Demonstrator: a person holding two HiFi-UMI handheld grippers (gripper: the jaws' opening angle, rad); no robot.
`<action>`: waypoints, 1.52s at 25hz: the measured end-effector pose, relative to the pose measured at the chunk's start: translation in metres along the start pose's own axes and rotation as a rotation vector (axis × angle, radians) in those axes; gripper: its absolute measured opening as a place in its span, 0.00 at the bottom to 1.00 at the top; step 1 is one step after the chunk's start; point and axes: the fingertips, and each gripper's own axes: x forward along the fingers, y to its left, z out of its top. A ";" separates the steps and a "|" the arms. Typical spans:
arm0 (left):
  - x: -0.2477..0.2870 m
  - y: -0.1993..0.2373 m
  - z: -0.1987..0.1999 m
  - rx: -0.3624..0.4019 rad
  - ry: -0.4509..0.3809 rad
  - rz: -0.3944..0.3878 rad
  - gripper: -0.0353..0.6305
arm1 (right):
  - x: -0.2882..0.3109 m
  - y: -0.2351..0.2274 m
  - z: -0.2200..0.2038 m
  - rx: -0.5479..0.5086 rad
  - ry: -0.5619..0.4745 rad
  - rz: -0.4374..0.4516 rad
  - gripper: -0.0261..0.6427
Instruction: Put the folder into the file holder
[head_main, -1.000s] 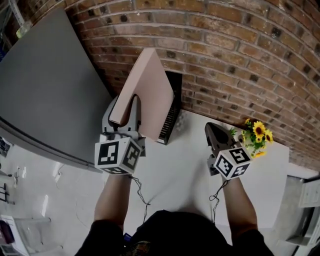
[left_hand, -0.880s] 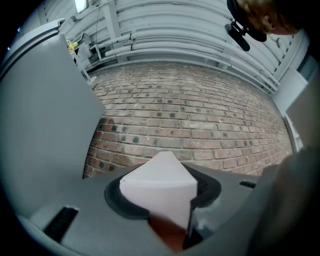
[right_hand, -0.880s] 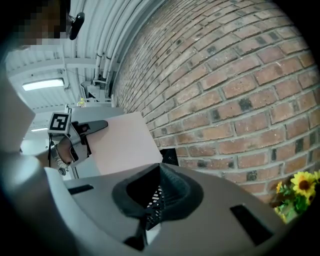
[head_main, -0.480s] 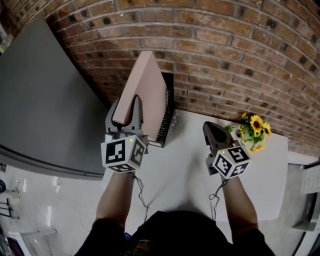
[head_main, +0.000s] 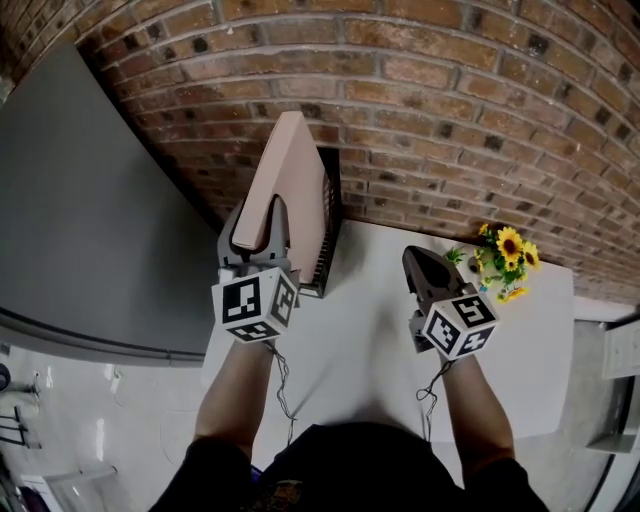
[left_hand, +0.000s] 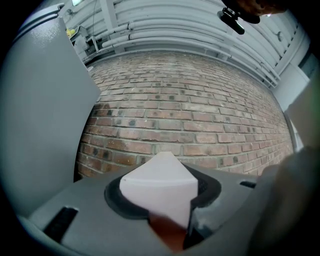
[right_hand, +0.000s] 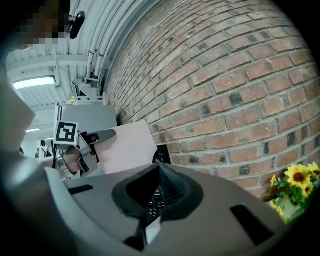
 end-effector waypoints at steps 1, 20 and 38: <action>0.001 0.000 -0.004 0.001 0.005 0.003 0.32 | 0.000 0.000 0.000 0.000 0.000 0.000 0.04; 0.019 -0.005 -0.103 0.045 0.141 0.029 0.32 | -0.008 -0.009 -0.012 0.017 0.026 -0.027 0.04; 0.015 -0.007 -0.083 0.123 0.096 -0.031 0.40 | -0.018 -0.001 -0.002 0.004 0.004 0.025 0.04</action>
